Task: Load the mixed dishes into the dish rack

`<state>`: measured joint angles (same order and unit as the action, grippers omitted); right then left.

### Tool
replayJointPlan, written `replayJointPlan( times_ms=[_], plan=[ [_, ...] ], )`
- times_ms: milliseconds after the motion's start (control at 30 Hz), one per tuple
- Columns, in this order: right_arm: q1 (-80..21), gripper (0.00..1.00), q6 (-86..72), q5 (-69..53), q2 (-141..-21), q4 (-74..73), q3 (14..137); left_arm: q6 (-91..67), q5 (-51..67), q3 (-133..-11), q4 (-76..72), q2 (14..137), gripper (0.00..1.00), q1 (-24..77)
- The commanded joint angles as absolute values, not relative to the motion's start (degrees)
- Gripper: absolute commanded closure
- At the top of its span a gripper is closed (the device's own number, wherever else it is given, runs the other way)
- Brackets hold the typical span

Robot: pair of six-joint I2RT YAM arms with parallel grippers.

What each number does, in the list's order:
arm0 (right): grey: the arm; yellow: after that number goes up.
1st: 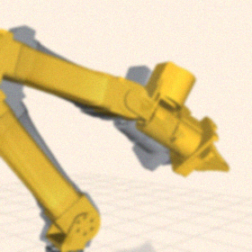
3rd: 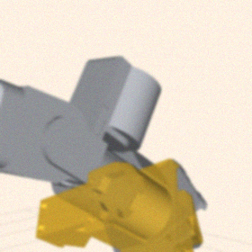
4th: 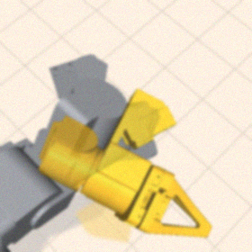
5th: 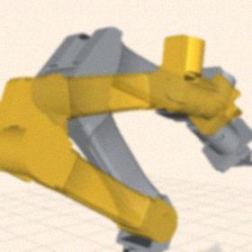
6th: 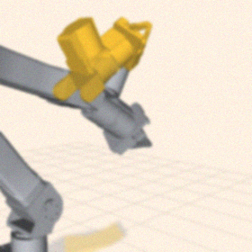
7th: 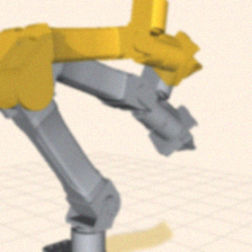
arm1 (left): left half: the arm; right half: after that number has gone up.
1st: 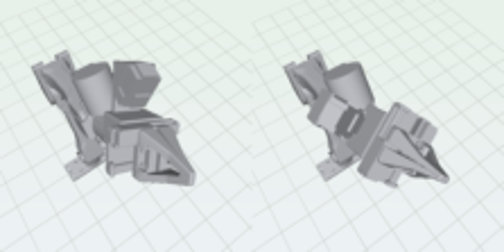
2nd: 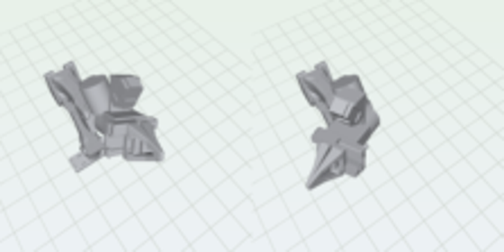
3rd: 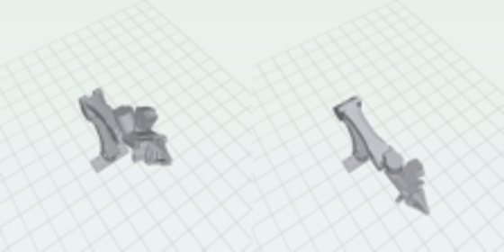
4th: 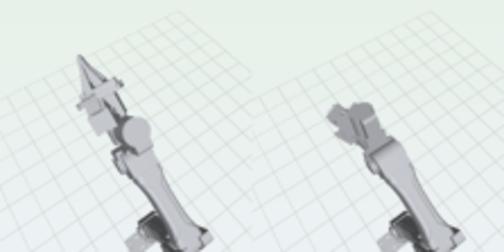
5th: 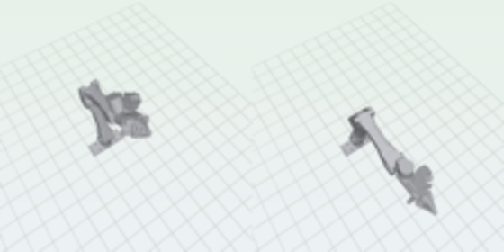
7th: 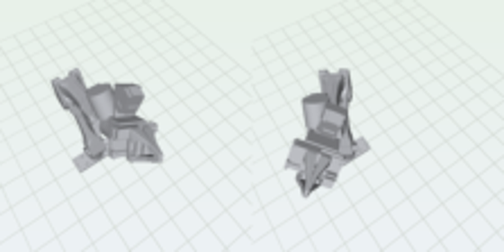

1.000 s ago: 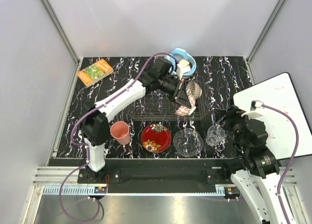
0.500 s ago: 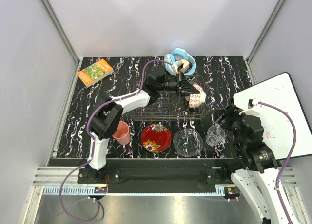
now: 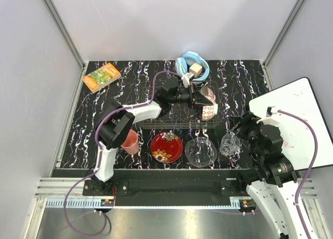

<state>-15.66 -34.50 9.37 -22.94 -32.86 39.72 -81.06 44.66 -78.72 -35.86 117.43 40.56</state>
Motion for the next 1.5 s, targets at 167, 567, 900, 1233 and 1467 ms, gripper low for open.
replayJointPlan(
  times_ms=[167, 567, 900, 1233, 1467],
  plan=[
    [-16.08, 0.23, -35.07, 8.44, -21.53, -32.43, 40.60, -75.76, 42.89, -79.19, -36.56, 119.79, 1.00, 41.66],
    [-16.00, 0.23, -35.60, 7.56, -21.53, -33.05, 40.78, -67.60, 44.03, -81.21, -29.10, 121.29, 0.62, 41.40],
    [-16.00, 0.22, -36.04, 6.59, -22.32, -32.96, 40.78, -56.88, 43.24, -82.62, -16.97, 116.02, 0.01, 41.40],
    [-16.08, 0.22, -35.33, 6.15, -25.57, -32.87, 40.87, -37.10, 43.06, -86.65, 6.64, 105.56, 0.01, 39.03],
    [-16.00, 0.23, -34.46, 4.49, -31.72, -32.17, 41.83, -9.54, 36.41, -94.03, 33.18, 98.19, 0.01, 31.47]
  ],
)
